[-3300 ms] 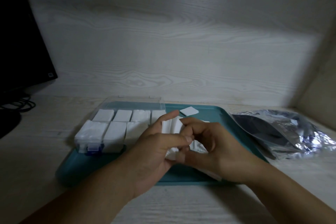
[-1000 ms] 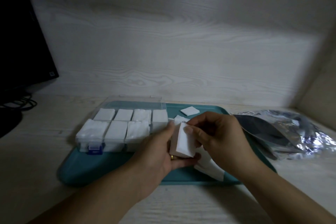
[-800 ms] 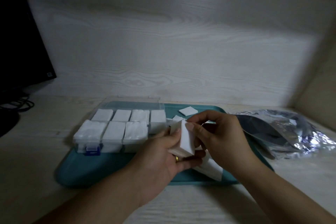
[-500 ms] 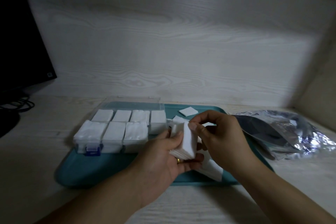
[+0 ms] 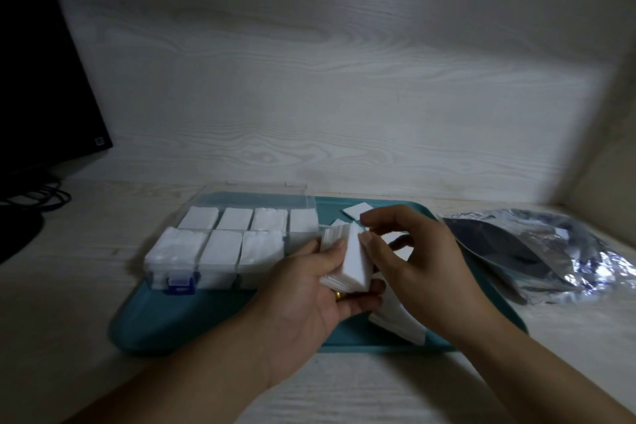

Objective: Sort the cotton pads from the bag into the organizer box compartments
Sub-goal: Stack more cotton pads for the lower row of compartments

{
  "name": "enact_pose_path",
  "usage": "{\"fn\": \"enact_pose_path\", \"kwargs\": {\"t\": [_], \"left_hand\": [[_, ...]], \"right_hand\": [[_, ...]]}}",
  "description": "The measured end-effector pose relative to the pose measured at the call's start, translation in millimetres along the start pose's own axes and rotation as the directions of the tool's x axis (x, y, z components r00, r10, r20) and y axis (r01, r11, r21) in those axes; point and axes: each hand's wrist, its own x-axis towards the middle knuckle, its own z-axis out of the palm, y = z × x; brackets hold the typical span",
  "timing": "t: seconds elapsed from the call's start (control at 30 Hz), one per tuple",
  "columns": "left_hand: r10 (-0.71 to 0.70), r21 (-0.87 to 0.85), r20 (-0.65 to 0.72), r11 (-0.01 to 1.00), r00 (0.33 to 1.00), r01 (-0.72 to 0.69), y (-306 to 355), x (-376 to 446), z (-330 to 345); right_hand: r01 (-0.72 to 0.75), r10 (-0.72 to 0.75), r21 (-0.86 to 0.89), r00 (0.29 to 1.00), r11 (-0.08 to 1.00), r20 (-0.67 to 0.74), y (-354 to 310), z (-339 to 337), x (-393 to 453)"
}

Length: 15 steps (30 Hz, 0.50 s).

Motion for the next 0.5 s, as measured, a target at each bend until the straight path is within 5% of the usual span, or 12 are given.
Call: {"fn": "enact_pose_path", "kwargs": {"t": [0.23, 0.5], "left_hand": [[-0.001, -0.075, -0.045, 0.997, 0.999, -0.003, 3.2, -0.6, -1.1], [0.023, -0.103, -0.029, 0.994, 0.999, -0.026, 3.7, -2.0, 2.1]], "right_hand": [[0.185, -0.173, -0.029, 0.957, 0.982, 0.234, -11.1, -12.9, -4.2], [0.258, -0.236, -0.072, 0.946, 0.964, 0.224, -6.0, -10.5, 0.4]]}}
